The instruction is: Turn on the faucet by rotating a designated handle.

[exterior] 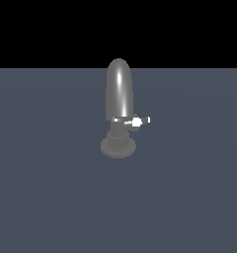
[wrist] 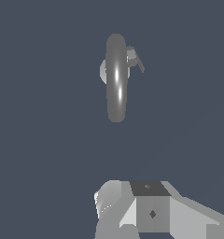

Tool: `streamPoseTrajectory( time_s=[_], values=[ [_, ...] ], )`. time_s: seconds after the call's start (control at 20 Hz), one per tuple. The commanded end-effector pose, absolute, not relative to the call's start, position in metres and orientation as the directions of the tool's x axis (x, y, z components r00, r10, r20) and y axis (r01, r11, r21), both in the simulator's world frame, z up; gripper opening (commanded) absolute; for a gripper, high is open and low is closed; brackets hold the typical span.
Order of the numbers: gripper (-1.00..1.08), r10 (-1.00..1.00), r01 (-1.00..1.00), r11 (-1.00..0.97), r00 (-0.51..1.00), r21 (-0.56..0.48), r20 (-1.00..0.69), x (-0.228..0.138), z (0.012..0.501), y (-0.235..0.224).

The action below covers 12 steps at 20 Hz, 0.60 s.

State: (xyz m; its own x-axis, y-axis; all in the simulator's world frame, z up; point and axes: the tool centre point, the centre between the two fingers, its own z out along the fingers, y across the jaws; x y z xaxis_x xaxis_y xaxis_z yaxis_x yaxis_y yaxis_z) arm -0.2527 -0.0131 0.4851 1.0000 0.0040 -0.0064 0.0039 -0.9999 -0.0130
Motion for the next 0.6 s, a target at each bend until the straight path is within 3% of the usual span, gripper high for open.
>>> streamPoseTrajectory(
  time_s=[0.0, 0.55],
  values=[
    [-1.00, 0.004, 0.004, -1.000, 1.000, -0.013, -0.006, -0.253, 0.485, -0.013],
    [-1.00, -0.037, -0.038, -0.999, 0.998, -0.030, -0.055, -0.239, 0.485, -0.010]
  ],
)
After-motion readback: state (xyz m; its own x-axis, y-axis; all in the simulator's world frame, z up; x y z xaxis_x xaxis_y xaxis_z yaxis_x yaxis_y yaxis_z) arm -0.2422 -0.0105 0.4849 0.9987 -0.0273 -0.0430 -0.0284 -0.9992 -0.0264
